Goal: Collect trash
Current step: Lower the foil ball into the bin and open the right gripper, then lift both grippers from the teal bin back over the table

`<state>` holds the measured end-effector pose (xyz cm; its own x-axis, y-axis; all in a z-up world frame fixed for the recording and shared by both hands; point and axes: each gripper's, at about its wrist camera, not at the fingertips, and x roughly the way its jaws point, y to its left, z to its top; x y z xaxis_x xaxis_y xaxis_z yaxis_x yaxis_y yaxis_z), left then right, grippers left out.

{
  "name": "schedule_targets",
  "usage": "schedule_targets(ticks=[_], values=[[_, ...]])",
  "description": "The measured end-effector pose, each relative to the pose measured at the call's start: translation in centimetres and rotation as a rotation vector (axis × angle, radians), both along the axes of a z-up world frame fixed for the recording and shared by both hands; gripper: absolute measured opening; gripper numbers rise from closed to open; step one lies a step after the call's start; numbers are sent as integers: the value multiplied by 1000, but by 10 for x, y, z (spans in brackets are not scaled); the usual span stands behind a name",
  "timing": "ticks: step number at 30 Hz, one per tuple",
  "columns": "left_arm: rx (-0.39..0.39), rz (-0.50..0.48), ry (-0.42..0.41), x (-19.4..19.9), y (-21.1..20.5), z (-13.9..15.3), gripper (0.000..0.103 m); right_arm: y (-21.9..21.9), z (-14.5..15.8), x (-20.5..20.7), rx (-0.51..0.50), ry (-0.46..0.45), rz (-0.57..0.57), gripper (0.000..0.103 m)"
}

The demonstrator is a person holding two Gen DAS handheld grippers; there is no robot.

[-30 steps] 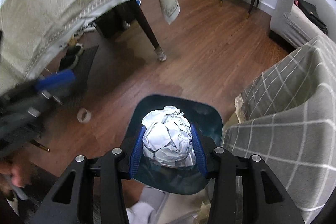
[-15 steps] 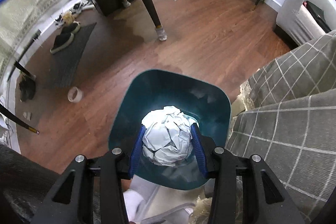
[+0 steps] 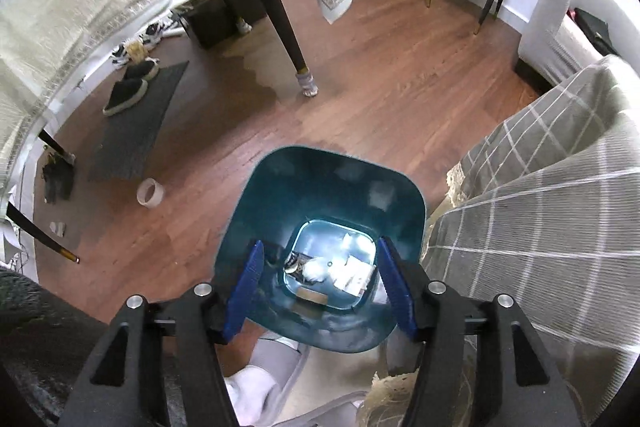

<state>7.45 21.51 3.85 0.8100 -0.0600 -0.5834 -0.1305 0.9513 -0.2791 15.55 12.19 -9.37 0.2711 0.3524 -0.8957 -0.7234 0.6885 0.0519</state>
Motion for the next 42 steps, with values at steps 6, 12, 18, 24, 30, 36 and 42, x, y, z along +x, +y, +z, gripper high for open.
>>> schedule_targets(ticks=[6, 12, 18, 24, 30, 36, 42], values=[[5, -2, -39, -1, -12, 13, 44, -18, 41, -14, 74, -83, 27, 59], [8, -12, -60, 3, -27, 22, 50, -60, 88, -17, 175, -168, -21, 59], [19, -54, -70, 12, -58, 27, 54, -100, 109, -16, 213, -230, -84, 59], [46, -111, -73, 25, -96, 27, 62, -150, 115, -5, 231, -256, -183, 59], [69, -169, -35, 47, -139, 13, 69, -193, 117, -1, 220, -283, -252, 59], [103, -217, -33, 62, -178, 7, 80, -239, 114, 2, 215, -285, -320, 59], [124, -257, 4, 83, -211, -9, 85, -279, 106, -1, 218, -284, -388, 69]])
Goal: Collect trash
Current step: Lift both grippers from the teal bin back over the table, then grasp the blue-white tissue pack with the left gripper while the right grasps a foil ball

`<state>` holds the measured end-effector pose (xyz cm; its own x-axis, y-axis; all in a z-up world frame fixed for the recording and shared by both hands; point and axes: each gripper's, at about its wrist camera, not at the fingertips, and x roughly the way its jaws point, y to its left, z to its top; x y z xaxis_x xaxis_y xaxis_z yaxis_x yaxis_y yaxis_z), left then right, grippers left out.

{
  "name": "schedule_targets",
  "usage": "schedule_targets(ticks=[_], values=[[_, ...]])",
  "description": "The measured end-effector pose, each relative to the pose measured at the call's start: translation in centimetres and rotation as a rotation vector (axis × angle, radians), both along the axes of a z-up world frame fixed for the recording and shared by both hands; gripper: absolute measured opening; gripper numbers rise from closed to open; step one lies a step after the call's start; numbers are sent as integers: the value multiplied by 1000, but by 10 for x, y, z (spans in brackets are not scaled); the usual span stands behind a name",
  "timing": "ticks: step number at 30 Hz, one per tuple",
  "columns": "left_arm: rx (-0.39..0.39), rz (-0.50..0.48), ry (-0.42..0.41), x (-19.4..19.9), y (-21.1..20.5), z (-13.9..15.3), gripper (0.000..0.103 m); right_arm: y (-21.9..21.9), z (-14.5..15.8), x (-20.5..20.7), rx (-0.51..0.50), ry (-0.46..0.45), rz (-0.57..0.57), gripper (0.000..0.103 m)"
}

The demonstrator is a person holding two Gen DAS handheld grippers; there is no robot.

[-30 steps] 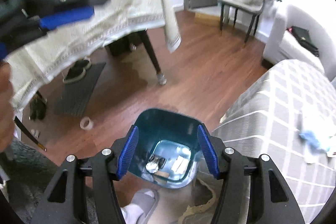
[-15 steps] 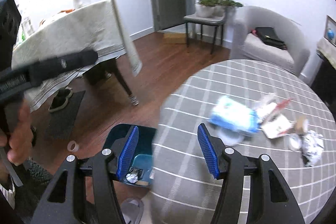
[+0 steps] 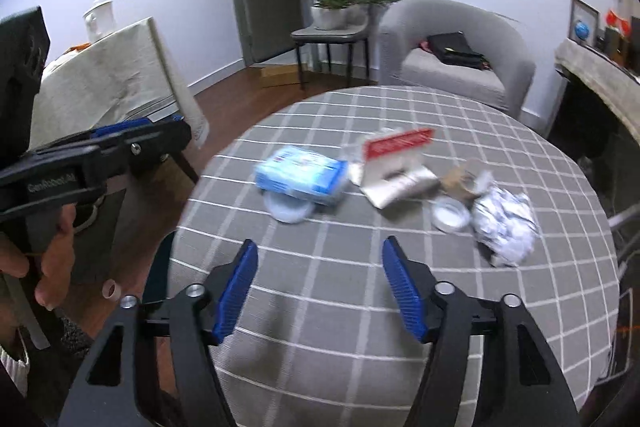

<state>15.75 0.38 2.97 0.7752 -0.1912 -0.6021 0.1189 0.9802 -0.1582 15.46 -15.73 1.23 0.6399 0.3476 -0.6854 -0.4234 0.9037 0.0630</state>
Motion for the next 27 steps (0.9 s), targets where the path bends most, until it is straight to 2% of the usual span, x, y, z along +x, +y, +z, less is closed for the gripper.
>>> schedule_targets(ticks=[6, 10, 18, 27], values=[[45, -71, 24, 17, -43, -16, 88, -29, -4, 1, 8, 4, -46, 78], [77, -81, 44, 27, -62, -27, 89, -44, -6, -1, 17, 4, -75, 83], [95, -55, 124, 52, -77, -50, 89, -68, -11, -3, 42, 20, -107, 84], [109, -27, 139, 66, -83, -59, 89, -93, -17, 4, 54, 41, -155, 85]])
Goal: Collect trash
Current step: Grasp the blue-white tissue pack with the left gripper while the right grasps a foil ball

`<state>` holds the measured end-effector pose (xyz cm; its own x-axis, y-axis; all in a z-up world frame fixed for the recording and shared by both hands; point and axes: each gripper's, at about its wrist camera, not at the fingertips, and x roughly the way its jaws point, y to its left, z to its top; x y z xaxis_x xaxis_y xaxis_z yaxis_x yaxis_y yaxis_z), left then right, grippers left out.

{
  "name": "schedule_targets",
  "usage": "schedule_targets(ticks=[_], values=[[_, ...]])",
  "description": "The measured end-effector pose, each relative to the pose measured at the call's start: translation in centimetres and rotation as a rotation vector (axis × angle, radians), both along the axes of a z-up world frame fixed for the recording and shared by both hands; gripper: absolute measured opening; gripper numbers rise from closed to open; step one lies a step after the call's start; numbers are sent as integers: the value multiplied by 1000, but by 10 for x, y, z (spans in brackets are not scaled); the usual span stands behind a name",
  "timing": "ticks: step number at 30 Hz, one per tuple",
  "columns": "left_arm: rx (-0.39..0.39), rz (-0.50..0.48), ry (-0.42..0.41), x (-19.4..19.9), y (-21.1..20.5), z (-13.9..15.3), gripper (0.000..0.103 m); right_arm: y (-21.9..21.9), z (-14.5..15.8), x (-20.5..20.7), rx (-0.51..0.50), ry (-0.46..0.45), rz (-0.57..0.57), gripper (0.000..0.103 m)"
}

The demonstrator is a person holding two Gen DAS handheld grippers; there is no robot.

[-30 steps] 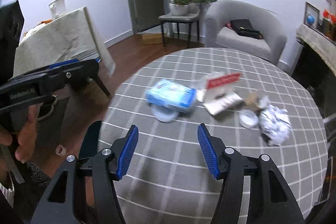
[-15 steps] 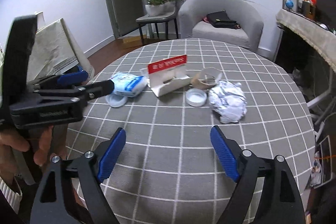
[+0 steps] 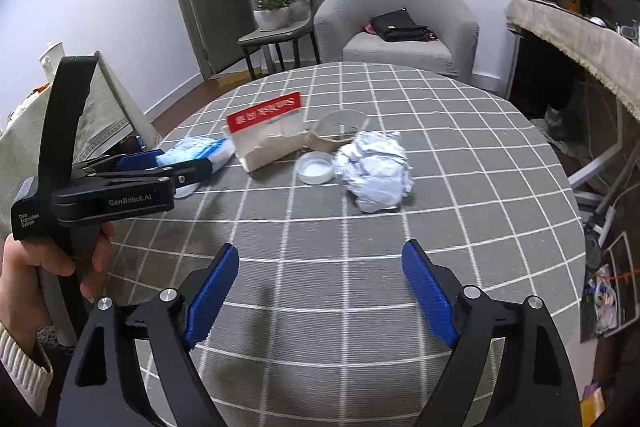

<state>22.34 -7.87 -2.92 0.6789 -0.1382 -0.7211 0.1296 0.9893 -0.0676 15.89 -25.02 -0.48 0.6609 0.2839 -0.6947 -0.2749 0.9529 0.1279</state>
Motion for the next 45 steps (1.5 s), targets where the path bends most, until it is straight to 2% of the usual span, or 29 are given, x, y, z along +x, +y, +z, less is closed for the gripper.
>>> schedule_targets(ticks=[4, 7, 9, 15, 20, 28, 36, 39, 41, 45], values=[[21, 13, 4, 4, -1, -3, 89, -9, -1, 7, 6, 2, -25, 85], [-11, 28, 12, 8, 6, -3, 85, -14, -2, 15, 38, 13, -37, 85], [-29, 31, 23, 11, 11, -3, 77, -15, -2, 20, 48, 17, -42, 85], [-83, 38, 26, 12, 21, -2, 71, -12, -1, 32, 24, 9, -39, 85], [-137, 45, 14, 6, 30, 3, 70, -16, -4, 49, 4, 12, -57, 85], [-174, 35, -19, -2, 36, 11, 70, -22, -8, 66, 17, 51, -66, 84], [-160, 6, -34, -11, 40, 18, 70, -8, -5, 80, 0, 63, -54, 73], [-152, 8, -47, -15, 45, 22, 70, -3, -7, 84, -19, 80, -62, 64], [-156, 11, -55, -17, 49, 25, 70, 1, -7, 87, -28, 88, -67, 52], [-163, 29, -65, -22, 64, 29, 70, 5, 2, 84, -36, 67, -92, 51]])
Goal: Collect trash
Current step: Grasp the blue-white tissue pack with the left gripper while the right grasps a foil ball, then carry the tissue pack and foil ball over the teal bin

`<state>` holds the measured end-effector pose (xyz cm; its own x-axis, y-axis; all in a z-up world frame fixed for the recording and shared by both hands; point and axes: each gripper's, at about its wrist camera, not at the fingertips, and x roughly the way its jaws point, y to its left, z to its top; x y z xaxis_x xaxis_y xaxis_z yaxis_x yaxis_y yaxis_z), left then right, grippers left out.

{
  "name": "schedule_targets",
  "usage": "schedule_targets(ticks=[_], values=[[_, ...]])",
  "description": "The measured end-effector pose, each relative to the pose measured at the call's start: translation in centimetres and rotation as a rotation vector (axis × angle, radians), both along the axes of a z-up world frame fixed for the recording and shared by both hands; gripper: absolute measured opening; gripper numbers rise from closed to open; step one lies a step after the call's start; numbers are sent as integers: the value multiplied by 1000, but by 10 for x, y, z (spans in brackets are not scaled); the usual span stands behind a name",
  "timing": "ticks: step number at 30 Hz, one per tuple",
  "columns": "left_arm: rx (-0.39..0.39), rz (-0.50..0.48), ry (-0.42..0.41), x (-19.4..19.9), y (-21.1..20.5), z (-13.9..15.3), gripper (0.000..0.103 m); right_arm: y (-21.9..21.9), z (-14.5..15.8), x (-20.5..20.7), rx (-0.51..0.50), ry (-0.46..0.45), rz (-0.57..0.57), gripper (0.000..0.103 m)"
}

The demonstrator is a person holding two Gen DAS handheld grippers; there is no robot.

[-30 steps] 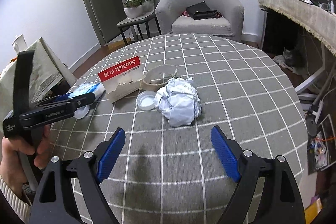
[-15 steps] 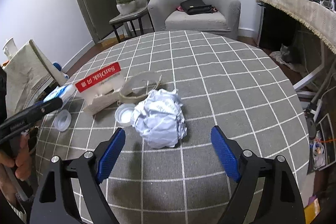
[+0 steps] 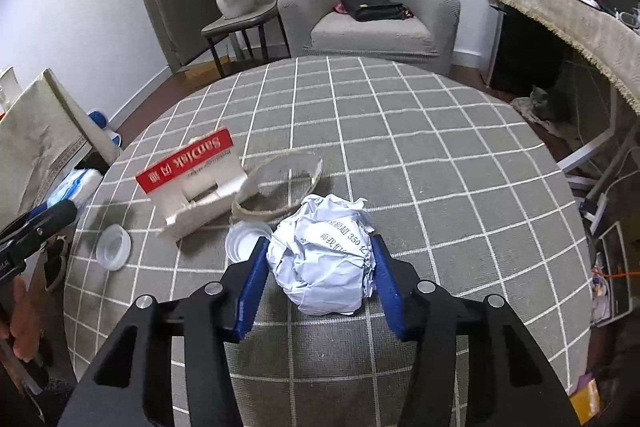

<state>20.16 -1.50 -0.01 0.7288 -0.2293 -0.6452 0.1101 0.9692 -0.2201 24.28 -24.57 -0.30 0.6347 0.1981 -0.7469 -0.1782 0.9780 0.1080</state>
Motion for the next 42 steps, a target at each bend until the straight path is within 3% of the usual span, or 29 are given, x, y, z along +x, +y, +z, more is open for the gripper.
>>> schedule_targets(ticks=[9, 22, 31, 42], values=[[5, 54, 4, -12, 43, 0, 70, 36, 29, -8, 30, -70, 45, 51], [32, 123, 95, -31, 98, -29, 70, 136, 45, -27, 60, -92, 225, 51], [10, 186, 215, -45, 140, -70, 70, 204, 42, -41, 85, -63, 346, 51], [68, 237, 398, -58, 182, -135, 70, 275, 32, -48, 79, -11, 454, 51]])
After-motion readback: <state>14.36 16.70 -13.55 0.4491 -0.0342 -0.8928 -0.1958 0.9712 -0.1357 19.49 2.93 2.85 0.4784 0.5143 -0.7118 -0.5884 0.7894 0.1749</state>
